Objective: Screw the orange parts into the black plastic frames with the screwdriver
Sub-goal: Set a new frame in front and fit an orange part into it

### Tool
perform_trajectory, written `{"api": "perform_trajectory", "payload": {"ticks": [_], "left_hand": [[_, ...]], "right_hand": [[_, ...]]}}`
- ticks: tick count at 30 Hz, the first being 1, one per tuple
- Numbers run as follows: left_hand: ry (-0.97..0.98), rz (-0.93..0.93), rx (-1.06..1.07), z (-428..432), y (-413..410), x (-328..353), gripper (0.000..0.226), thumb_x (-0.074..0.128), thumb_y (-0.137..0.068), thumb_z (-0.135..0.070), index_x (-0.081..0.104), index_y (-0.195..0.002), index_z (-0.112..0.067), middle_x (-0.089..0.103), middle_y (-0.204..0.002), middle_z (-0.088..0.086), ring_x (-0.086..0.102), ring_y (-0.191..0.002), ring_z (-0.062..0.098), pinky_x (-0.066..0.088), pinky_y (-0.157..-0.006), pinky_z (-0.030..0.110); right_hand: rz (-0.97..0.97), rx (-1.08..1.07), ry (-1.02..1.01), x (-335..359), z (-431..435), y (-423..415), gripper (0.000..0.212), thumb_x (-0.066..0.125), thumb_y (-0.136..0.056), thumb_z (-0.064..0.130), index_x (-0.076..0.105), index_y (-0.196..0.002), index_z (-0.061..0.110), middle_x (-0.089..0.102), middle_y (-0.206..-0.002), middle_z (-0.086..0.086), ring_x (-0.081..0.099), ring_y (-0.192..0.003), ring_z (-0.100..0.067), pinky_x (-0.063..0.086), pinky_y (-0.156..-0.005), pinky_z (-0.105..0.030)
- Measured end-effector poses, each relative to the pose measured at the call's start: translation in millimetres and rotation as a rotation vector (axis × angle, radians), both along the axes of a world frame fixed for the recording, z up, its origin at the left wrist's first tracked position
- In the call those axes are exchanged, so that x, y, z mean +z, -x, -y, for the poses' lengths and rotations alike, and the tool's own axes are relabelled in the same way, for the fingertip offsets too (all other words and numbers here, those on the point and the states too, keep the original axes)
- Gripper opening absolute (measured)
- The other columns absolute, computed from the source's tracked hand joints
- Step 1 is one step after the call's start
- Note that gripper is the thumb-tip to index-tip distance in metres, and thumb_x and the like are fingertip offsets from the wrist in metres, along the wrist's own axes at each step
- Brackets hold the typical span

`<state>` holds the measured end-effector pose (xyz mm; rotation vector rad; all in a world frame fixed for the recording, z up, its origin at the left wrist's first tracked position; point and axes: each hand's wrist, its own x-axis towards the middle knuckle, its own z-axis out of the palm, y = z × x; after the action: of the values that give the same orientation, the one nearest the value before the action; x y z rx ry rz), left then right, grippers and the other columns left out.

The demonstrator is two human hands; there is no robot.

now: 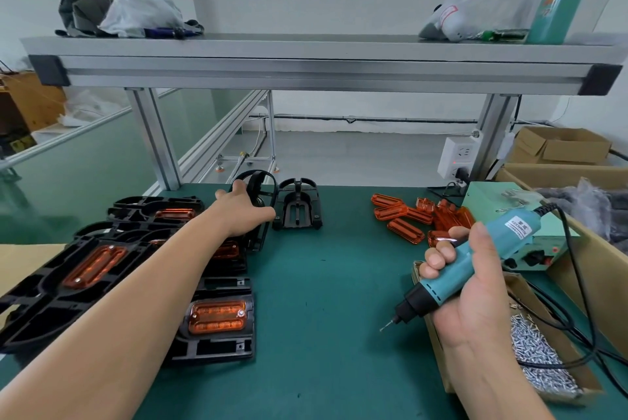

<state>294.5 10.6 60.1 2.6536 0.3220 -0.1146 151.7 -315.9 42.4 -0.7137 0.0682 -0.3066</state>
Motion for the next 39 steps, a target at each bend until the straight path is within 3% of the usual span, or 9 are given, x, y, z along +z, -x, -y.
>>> {"api": "perform_trajectory", "payload": {"ticks": [4, 10, 19, 23, 28, 30, 32, 35, 39], "left_hand": [[0.101, 0.107, -0.027, -0.2, 2.9, -2.1, 0.093, 0.068, -0.079, -0.057, 0.021, -0.152, -0.025, 0.028, -0.144, 0.016, 0.06, -0.081, 0.021, 0.04, -0.062, 0.032], [0.164, 0.168, -0.056, 0.9, 2.9, -6.5, 0.094, 0.071, -0.081, -0.053, 0.02, -0.154, -0.025, 0.025, -0.151, 0.014, 0.051, -0.078, 0.011, 0.036, -0.062, 0.026], [0.209, 0.271, -0.116, 3.0, 3.1, -7.0, 0.098, 0.073, -0.074, -0.06, 0.023, -0.152, -0.027, 0.026, -0.134, 0.002, 0.049, -0.085, 0.005, 0.036, -0.063, 0.02], [0.213, 0.273, -0.165, 8.9, 4.0, 0.7, 0.096, 0.072, -0.074, -0.062, 0.023, -0.151, -0.031, 0.029, -0.138, 0.004, 0.054, -0.097, 0.02, 0.04, -0.071, 0.025], [0.206, 0.227, -0.194, 25.7, 4.5, 22.1, 0.092, 0.071, -0.075, -0.065, 0.032, -0.148, -0.023, 0.031, -0.149, 0.011, 0.043, -0.117, 0.025, 0.036, -0.09, 0.037], [0.217, 0.155, -0.208, 34.3, 7.1, 31.9, 0.087, 0.07, -0.073, -0.069, 0.04, -0.14, -0.022, 0.034, -0.149, 0.014, 0.046, -0.126, 0.028, 0.04, -0.095, 0.039], [0.206, 0.04, -0.22, 44.5, 15.0, 40.6, 0.09, 0.07, -0.068, -0.075, 0.045, -0.137, -0.022, 0.042, -0.146, 0.014, 0.055, -0.122, 0.031, 0.047, -0.102, 0.046], [0.149, -0.079, -0.274, 65.0, 38.5, 48.4, 0.088, 0.071, -0.061, -0.08, 0.05, -0.127, -0.025, 0.049, -0.134, 0.007, 0.062, -0.108, 0.025, 0.053, -0.095, 0.045], [-0.06, -0.163, -0.367, 96.3, 77.6, 40.5, 0.102, 0.064, -0.06, -0.084, 0.045, -0.14, -0.023, 0.041, -0.134, 0.006, 0.06, -0.106, 0.027, 0.051, -0.086, 0.04]], "right_hand": [[-0.002, 0.002, -0.001, -0.5, 0.2, -0.4, 0.026, 0.063, -0.102, 0.041, 0.061, -0.092, 0.018, 0.047, -0.071, 0.002, 0.049, -0.059, -0.012, 0.046, -0.052, -0.022], [0.002, 0.006, 0.0, -0.8, 0.3, -1.1, 0.025, 0.063, -0.102, 0.041, 0.061, -0.091, 0.018, 0.047, -0.071, 0.002, 0.049, -0.059, -0.012, 0.045, -0.052, -0.022], [0.0, 0.004, -0.005, -2.3, 0.5, -2.1, 0.025, 0.064, -0.102, 0.04, 0.061, -0.091, 0.018, 0.047, -0.071, 0.002, 0.05, -0.058, -0.012, 0.046, -0.051, -0.023], [0.002, 0.003, -0.002, -1.8, 0.6, -2.6, 0.025, 0.064, -0.102, 0.04, 0.061, -0.092, 0.018, 0.047, -0.071, 0.002, 0.05, -0.059, -0.012, 0.046, -0.051, -0.023], [-0.001, -0.019, 0.028, -2.5, 0.3, -2.0, 0.025, 0.063, -0.104, 0.041, 0.06, -0.093, 0.018, 0.047, -0.072, 0.002, 0.05, -0.059, -0.012, 0.046, -0.052, -0.023], [-0.002, -0.02, 0.031, -2.7, 0.5, -1.7, 0.026, 0.062, -0.104, 0.042, 0.06, -0.093, 0.019, 0.047, -0.072, 0.002, 0.05, -0.06, -0.012, 0.045, -0.053, -0.023], [-0.008, -0.018, 0.03, -2.5, 0.7, -1.6, 0.026, 0.062, -0.104, 0.042, 0.061, -0.092, 0.019, 0.047, -0.072, 0.002, 0.05, -0.06, -0.012, 0.045, -0.053, -0.023], [-0.009, -0.017, 0.024, -2.5, 0.7, -2.5, 0.026, 0.062, -0.104, 0.042, 0.061, -0.091, 0.019, 0.047, -0.071, 0.002, 0.05, -0.06, -0.011, 0.046, -0.053, -0.022], [-0.009, -0.02, 0.013, -3.3, -0.1, -3.5, 0.026, 0.063, -0.103, 0.042, 0.061, -0.091, 0.019, 0.048, -0.071, 0.002, 0.05, -0.06, -0.012, 0.045, -0.053, -0.023]]}}
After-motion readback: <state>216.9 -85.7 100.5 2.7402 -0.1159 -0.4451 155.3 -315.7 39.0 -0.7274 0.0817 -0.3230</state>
